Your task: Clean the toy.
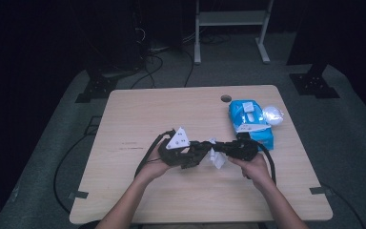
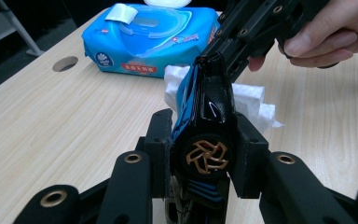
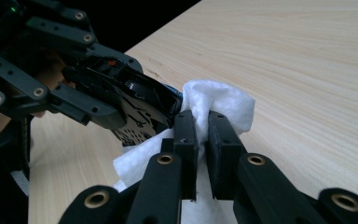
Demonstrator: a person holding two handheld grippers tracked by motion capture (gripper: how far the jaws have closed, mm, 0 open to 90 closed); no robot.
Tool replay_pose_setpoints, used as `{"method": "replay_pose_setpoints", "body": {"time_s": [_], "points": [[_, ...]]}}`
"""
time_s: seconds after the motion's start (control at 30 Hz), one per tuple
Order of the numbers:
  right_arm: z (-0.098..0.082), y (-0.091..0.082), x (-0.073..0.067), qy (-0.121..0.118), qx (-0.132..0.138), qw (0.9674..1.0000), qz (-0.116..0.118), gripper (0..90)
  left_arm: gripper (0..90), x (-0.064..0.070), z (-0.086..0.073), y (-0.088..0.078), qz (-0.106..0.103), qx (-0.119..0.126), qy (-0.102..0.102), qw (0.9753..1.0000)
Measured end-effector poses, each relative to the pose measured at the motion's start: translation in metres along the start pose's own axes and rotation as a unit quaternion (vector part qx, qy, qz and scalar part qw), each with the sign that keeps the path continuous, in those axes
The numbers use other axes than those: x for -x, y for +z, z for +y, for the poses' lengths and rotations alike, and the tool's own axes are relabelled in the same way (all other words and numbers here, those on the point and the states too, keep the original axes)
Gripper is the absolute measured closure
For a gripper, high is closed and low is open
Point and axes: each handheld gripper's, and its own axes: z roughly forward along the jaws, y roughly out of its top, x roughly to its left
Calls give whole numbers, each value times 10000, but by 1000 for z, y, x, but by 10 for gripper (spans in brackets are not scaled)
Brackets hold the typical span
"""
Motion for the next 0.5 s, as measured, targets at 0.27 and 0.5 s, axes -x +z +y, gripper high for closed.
{"method": "replay_pose_setpoints", "body": {"time_s": [0.27,0.5], "points": [[7,-8,-5,-34,119,9999,22,835,642,0,0,-1,-39,61,-22,10000],[13,-12,-10,-126,212,9997,75,840,640,0,-3,1,-72,51,-25,10000]]}}
